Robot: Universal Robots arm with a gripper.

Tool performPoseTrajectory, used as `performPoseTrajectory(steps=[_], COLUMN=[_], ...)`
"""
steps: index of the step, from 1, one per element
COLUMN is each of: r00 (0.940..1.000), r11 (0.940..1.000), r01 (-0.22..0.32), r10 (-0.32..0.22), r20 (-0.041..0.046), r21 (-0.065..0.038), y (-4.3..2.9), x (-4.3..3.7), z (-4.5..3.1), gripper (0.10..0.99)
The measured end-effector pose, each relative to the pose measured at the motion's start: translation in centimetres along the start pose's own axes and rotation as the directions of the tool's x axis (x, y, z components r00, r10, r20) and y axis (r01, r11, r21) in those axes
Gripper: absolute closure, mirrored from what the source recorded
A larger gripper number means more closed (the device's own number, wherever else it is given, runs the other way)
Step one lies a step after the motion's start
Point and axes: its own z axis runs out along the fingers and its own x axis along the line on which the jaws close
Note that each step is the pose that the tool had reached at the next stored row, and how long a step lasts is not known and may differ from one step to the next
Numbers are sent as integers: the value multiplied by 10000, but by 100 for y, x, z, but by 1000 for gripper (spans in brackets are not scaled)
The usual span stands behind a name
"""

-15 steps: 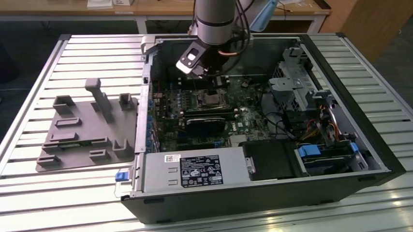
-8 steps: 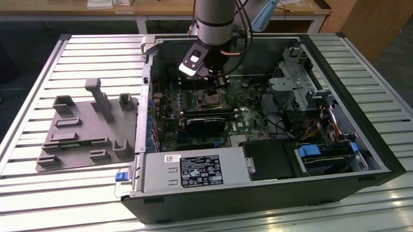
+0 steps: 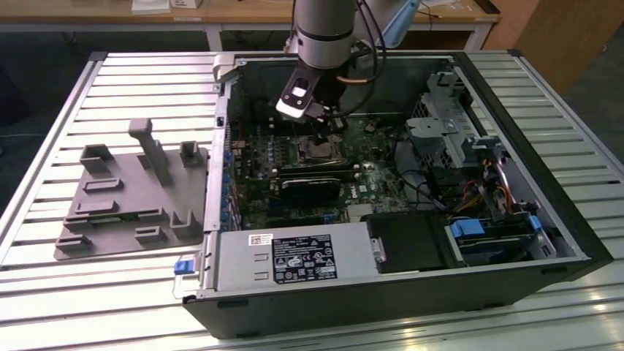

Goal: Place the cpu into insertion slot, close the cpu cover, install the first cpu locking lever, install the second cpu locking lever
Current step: 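Close the cpu cover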

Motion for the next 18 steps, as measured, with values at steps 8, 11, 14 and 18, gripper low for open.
performPoseTrajectory(steps=[8, 11, 14, 18], r00=[9928, 9869, 9780, 9598], r11=[9928, 9869, 9780, 9599], r01=[1195, 1613, 2087, 2804], r10=[-1195, -1613, -2087, -2805], r20=[-20, -31, -47, -71], r21=[-4, -7, -14, -26], y=[-1, -1, -1, -1], x=[0, 0, 0, 0], z=[4, 4, 6, 9], gripper=[984, 984, 984, 984])
